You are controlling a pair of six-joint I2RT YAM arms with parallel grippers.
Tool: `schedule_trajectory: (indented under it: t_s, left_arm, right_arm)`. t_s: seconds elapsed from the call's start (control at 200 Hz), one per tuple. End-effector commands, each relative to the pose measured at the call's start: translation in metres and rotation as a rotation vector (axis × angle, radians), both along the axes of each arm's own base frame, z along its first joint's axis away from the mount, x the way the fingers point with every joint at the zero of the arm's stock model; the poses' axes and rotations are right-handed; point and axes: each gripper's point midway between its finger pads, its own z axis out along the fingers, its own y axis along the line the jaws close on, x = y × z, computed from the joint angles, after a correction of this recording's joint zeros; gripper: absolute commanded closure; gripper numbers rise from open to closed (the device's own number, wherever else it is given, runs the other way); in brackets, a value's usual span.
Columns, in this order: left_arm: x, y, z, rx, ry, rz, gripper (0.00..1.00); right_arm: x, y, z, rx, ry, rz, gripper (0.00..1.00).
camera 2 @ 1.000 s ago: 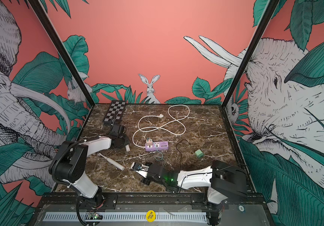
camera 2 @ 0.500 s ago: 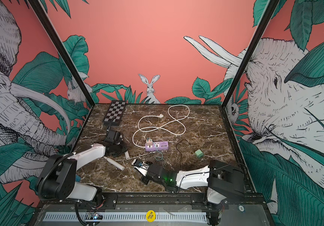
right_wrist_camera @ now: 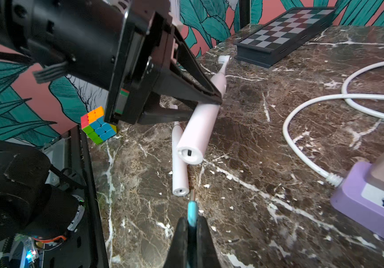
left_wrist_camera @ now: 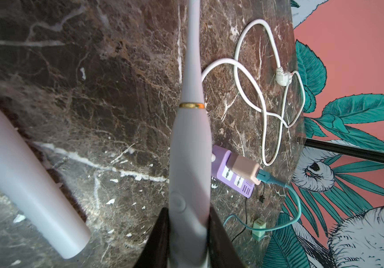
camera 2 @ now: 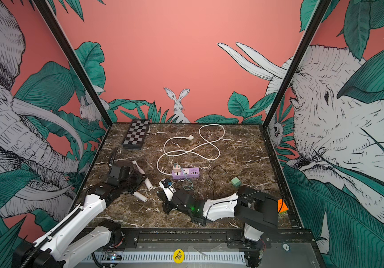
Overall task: Charge the electric toothbrush
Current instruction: Insert the charging cable into the electric toothbrush.
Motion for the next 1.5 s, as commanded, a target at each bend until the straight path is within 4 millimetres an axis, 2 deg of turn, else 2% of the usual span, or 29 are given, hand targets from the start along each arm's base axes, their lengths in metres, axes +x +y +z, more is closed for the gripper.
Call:
schedule_trajectory:
  t_s: [0.0,0.405,0.945,1.25,1.495]
  left_arm:
    - [-0.006,0.003,-0.004,-0.013,0.023,0.051,1.00]
    - [-0.007,-0.001,0.002,-0.023,0.003,0.051,1.00]
    - [-0.008,-0.002,0.010,-0.057,-0.029,0.070,1.00]
    - [-0.008,-0.004,0.011,-0.057,-0.027,0.063,1.00]
    - [-0.008,-0.005,0.008,-0.052,-0.020,0.058,1.00]
  right_arm:
    - [0.001,0.014,0.014,0.090,0.045,0.002,1.00]
    - [0.011,0.023,0.018,0.108,0.078,-0.051,1.00]
    - [0.021,0.019,0.004,0.084,0.122,-0.110,1.00]
    - [0.019,0.027,0.007,0.088,0.124,-0.083,1.00]
    - [0.020,0.026,0.007,0.086,0.123,-0.088,1.00]
